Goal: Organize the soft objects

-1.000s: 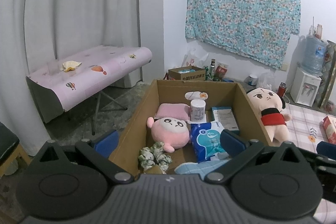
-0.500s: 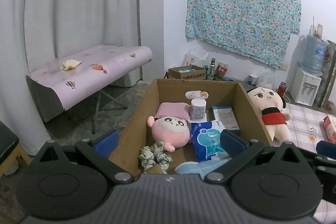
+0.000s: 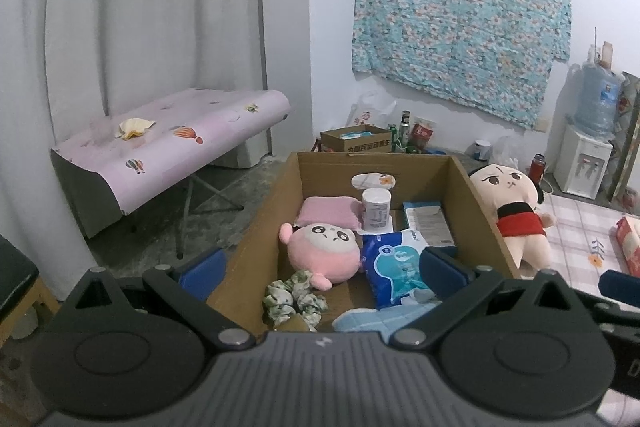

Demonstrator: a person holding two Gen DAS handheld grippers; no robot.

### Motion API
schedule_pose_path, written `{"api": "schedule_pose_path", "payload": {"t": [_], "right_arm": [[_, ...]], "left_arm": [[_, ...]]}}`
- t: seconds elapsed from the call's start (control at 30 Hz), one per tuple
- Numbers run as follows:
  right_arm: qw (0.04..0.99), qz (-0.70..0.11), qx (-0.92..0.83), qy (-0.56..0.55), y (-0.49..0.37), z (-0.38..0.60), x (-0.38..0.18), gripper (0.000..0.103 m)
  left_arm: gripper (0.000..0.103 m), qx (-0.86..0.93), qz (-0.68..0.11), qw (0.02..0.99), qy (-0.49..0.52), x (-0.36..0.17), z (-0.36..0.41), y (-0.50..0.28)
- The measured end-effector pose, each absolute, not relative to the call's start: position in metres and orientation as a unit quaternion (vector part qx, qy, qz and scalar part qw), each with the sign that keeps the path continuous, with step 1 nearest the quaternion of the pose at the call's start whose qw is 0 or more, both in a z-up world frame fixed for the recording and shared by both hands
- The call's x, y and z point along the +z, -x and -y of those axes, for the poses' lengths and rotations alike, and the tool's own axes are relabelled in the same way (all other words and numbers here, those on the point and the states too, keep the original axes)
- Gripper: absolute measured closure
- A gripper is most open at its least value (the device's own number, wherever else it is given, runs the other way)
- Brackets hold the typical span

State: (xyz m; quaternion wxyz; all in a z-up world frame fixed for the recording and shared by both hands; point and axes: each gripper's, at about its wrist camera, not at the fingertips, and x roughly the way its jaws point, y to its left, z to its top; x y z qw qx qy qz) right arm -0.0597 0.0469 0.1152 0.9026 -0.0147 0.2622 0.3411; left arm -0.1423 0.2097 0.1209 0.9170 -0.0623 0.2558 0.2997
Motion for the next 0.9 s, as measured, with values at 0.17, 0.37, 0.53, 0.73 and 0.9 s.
{"api": "schedule_pose_path", "payload": {"t": [0.17, 0.37, 0.53, 0.73, 0.9], "right_arm": [[0.901, -0.268, 0.340, 0.011, 0.059, -0.045, 0.110, 0.033], [0.901, -0.267, 0.340, 0.009, 0.058, -0.046, 0.108, 0.033], [0.900, -0.273, 0.338, 0.014, 0.055, -0.049, 0.104, 0.033], [0.900, -0.276, 0.338, 0.014, 0.053, -0.050, 0.104, 0.033], [0.899, -0.282, 0.334, 0.014, 0.048, -0.050, 0.101, 0.033]], "left_arm": [[0.000, 0.301, -0.257, 0.916, 0.060, 0.120, -0.206, 0.141], [0.000, 0.302, -0.260, 0.915, 0.060, 0.118, -0.207, 0.140], [0.000, 0.302, -0.264, 0.914, 0.065, 0.114, -0.209, 0.138], [0.000, 0.301, -0.268, 0.913, 0.064, 0.112, -0.209, 0.137], [0.000, 0.300, -0.273, 0.912, 0.062, 0.110, -0.208, 0.132]]}}
